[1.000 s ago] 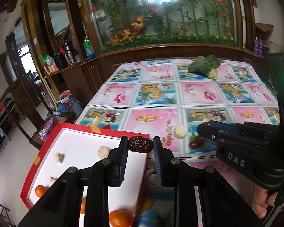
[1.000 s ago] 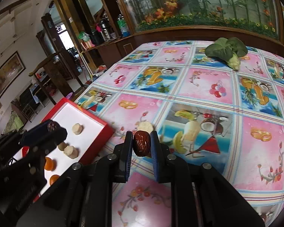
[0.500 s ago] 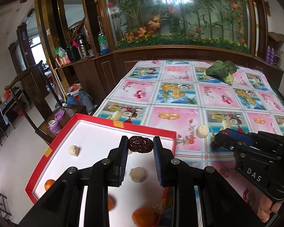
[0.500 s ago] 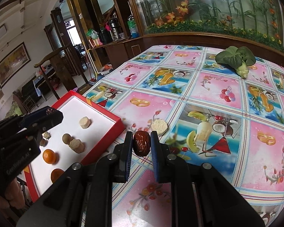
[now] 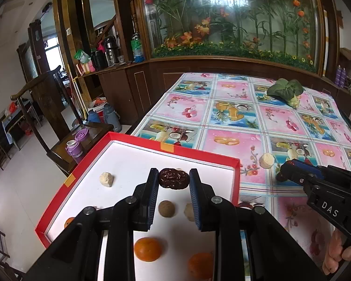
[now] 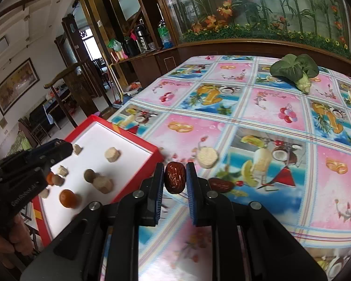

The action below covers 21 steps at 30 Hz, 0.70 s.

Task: Organize fruits

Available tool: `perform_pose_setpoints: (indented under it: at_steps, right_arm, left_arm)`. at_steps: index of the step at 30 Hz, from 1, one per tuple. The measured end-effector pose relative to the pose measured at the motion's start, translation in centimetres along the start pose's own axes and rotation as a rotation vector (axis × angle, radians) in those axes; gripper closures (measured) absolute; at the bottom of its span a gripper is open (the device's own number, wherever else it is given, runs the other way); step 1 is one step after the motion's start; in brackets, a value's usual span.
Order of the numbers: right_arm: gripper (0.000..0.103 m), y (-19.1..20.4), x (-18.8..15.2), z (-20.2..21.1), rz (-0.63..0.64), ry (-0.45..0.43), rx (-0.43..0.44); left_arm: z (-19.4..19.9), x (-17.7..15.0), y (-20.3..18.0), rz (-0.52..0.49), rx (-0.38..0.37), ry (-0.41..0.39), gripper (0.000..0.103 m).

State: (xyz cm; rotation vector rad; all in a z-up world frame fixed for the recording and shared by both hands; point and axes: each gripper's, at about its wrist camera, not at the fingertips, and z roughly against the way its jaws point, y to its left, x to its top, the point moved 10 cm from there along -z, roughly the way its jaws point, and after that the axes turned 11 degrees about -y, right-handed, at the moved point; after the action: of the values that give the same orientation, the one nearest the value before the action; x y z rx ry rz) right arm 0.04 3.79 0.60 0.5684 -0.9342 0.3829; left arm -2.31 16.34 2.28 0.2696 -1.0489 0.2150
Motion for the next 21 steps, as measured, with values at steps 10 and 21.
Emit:
perform_pose_setpoints:
  at_steps: [10, 21]
  right_arm:
    - [0.082, 5.2, -0.3, -0.5, -0.015, -0.029, 0.065]
    - [0.082, 10.2, -3.3, -3.1, 0.043, 0.051, 0.102]
  left_arm:
    - [-0.1, -1.0, 3.0, 0.036, 0.01, 0.008, 0.078]
    - [-1.4, -3.8, 8.3, 0.086, 0.075, 0.067, 0.078]
